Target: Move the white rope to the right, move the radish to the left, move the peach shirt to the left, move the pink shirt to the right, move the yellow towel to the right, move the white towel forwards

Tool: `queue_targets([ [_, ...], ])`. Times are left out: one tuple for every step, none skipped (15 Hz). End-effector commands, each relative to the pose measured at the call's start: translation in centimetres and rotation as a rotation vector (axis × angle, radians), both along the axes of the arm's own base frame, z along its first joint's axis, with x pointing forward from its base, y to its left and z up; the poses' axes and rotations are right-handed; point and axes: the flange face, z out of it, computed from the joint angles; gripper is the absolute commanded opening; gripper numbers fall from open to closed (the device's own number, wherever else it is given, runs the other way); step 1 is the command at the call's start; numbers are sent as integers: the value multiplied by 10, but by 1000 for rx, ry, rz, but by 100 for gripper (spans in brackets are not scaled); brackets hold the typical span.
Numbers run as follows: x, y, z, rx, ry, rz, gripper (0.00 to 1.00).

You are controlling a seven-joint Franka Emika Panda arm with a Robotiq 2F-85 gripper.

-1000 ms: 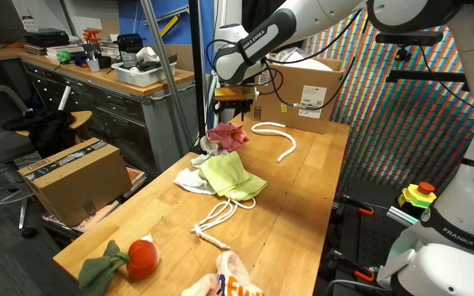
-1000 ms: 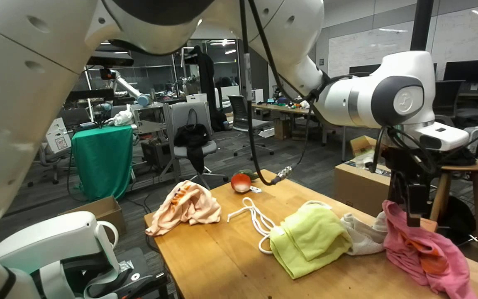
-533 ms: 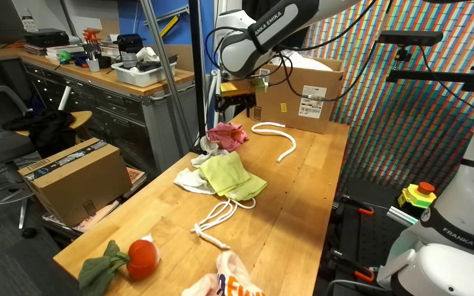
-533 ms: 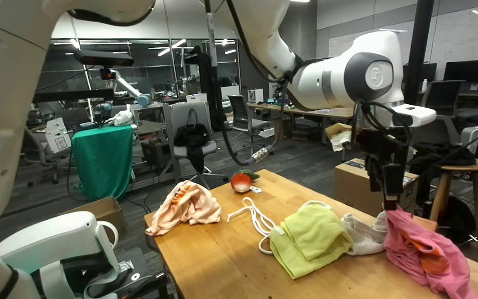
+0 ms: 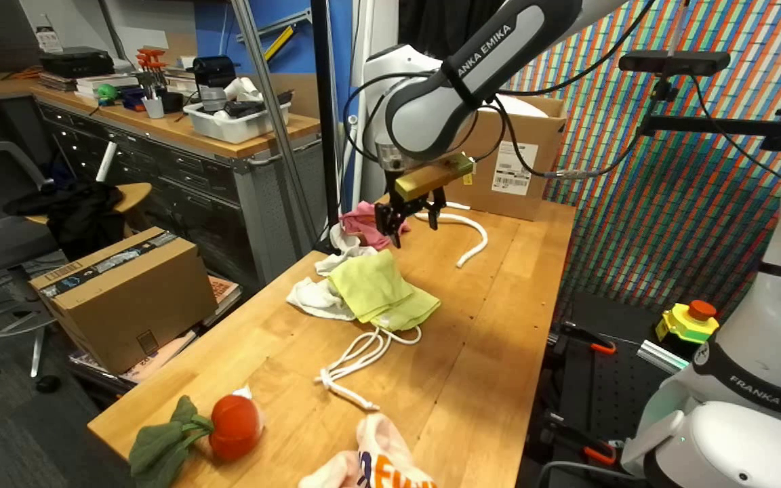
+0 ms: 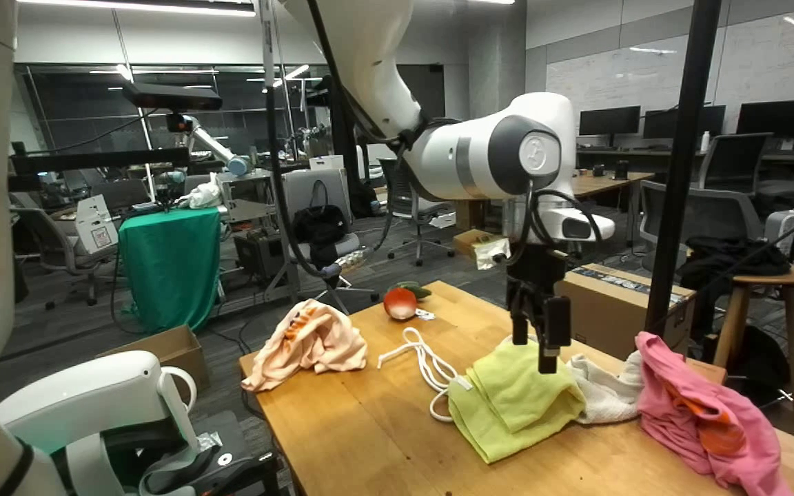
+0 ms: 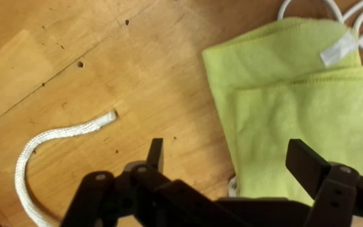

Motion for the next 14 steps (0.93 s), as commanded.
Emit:
queue_targets([
  [-35,37,-11,4,64,179,100],
  [-40,46,-16,-1,79,215,100],
  [-44,55,-21,-6,92,248,100],
  [-46,64,-25,-8,102,279,100],
  [-48,70,-28,-14,110,312,100],
  [-47,77,-28,-8,114,342,100],
  [-46,82,-28,-6,115,369,100],
  [-43,87,-25,1,114,399,100],
  [-39,92,-23,10,112,427,100],
  [-34,96,-21,21,109,457,100],
  [-31,100,-17,31,104,483,100],
  [-27,103,-15,40,102,508,100],
  [-23,107,-12,50,94,529,100],
  [-19,111,-10,63,83,546,100],
])
